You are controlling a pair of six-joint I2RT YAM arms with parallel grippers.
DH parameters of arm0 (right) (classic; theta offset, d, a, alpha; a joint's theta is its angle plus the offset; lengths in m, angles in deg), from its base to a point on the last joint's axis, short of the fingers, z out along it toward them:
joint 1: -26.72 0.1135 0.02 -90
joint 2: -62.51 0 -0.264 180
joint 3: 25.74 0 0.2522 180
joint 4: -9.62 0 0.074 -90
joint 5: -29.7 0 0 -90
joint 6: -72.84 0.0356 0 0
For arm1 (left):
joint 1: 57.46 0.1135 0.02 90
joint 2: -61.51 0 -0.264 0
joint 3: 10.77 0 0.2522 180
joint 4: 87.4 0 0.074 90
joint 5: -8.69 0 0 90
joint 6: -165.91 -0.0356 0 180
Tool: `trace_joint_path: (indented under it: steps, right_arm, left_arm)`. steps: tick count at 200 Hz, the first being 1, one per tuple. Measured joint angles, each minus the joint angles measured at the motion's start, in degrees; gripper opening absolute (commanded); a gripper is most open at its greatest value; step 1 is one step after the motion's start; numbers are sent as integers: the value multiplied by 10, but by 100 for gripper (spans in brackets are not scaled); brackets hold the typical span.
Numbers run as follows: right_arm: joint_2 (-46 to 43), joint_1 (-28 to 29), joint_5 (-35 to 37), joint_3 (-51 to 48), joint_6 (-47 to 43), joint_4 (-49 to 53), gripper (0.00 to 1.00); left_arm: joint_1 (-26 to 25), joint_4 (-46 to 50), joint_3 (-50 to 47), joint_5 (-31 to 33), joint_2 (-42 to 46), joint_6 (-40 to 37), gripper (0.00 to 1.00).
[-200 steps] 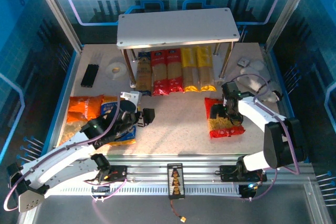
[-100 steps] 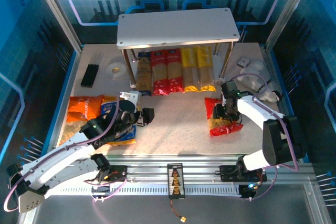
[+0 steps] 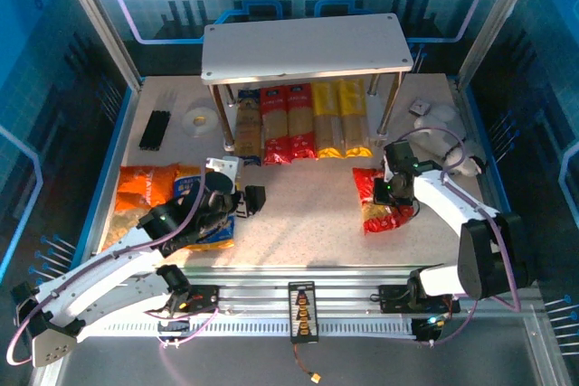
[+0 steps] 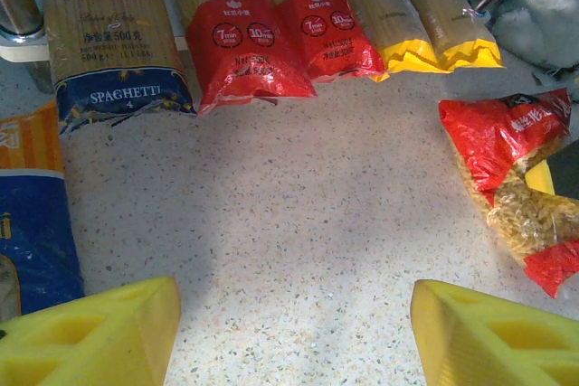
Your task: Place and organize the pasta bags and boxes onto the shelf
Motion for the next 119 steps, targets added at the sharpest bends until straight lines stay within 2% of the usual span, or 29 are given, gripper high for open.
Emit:
trace_joint_path:
  steps: [75,119]
  right_arm:
    - [-110,9,13,-3,5,86,0]
    - [-195,20,44,52,5,154,0]
  left_arm:
    - [0,-1,0,0,-3,0,69]
    - [0,-2,0,0,-18,0,69]
